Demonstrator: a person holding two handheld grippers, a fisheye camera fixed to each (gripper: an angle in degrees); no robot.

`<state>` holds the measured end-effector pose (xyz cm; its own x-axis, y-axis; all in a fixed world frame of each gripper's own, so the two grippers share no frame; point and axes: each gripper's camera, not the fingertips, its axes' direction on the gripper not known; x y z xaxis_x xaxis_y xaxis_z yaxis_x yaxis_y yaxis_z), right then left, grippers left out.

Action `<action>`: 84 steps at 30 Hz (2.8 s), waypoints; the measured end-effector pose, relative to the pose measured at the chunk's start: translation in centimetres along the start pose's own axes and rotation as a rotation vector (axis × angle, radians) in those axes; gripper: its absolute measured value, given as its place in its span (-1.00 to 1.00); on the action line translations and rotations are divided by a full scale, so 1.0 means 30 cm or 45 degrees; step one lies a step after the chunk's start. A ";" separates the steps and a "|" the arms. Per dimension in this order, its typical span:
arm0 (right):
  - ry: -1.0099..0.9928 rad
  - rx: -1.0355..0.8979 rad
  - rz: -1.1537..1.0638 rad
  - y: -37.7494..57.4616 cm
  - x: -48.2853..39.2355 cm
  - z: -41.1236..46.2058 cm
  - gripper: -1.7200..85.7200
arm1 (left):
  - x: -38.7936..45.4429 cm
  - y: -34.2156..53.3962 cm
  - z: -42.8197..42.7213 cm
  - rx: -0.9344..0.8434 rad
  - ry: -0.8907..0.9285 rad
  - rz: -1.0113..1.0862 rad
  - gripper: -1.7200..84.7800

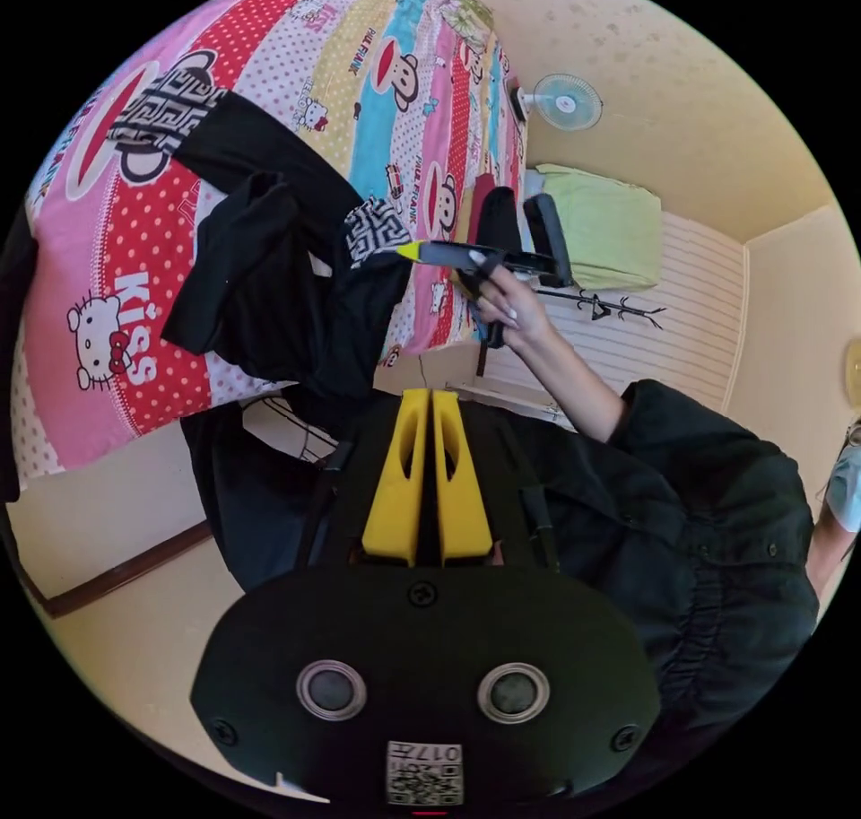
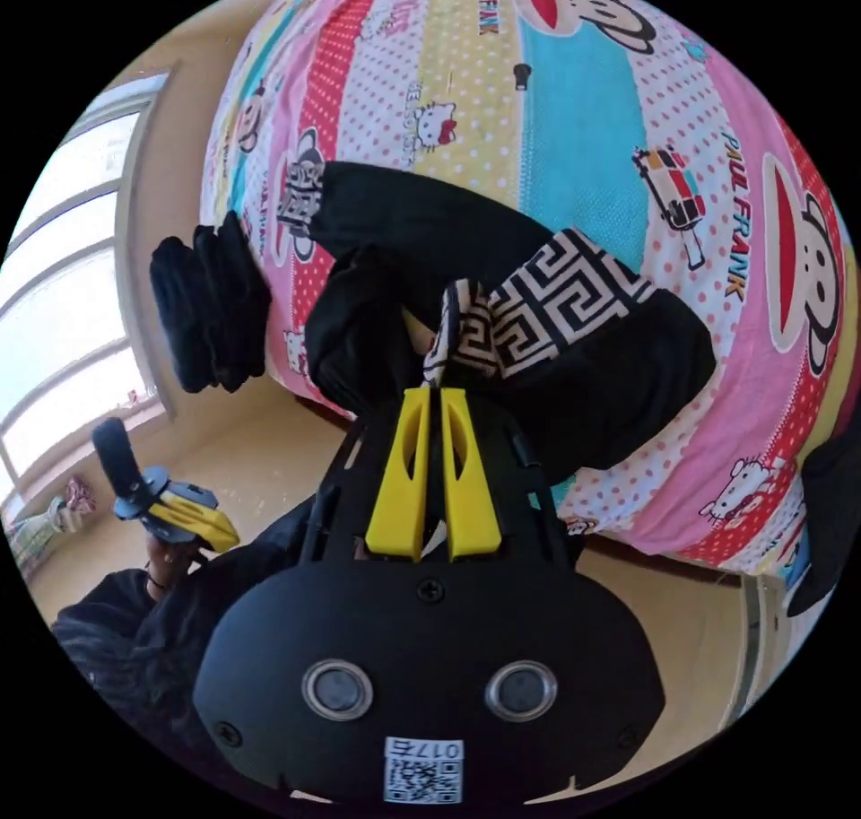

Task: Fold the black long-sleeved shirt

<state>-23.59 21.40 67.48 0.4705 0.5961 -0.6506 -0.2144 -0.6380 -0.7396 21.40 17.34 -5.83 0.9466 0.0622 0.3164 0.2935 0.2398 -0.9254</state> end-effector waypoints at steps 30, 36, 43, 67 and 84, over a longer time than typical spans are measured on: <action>-1.928 0.825 -2.229 1.255 -0.366 -1.392 -0.92 | 0.672 0.359 0.190 0.327 0.032 0.774 -0.69; -1.988 0.842 -2.220 1.373 -0.401 -1.479 -0.92 | 0.873 0.484 0.299 0.385 -0.016 1.007 -0.61; -1.996 0.841 -2.264 1.487 -0.397 -1.535 -0.92 | 1.032 0.512 0.394 0.345 0.002 1.198 -0.82; -1.120 0.985 -1.345 1.680 -0.155 -1.472 -0.92 | 1.087 0.988 -0.158 1.006 -0.087 1.216 -0.98; -0.044 0.876 -0.518 0.837 -0.261 -1.466 -0.91 | 0.785 0.185 -0.427 0.663 -0.223 0.570 -0.98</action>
<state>4.98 -20.72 61.59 0.6012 0.7392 -0.3036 -0.5168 0.0699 -0.8532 47.03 7.72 -6.20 0.9130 0.4079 -0.0020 -0.2625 0.5838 -0.7683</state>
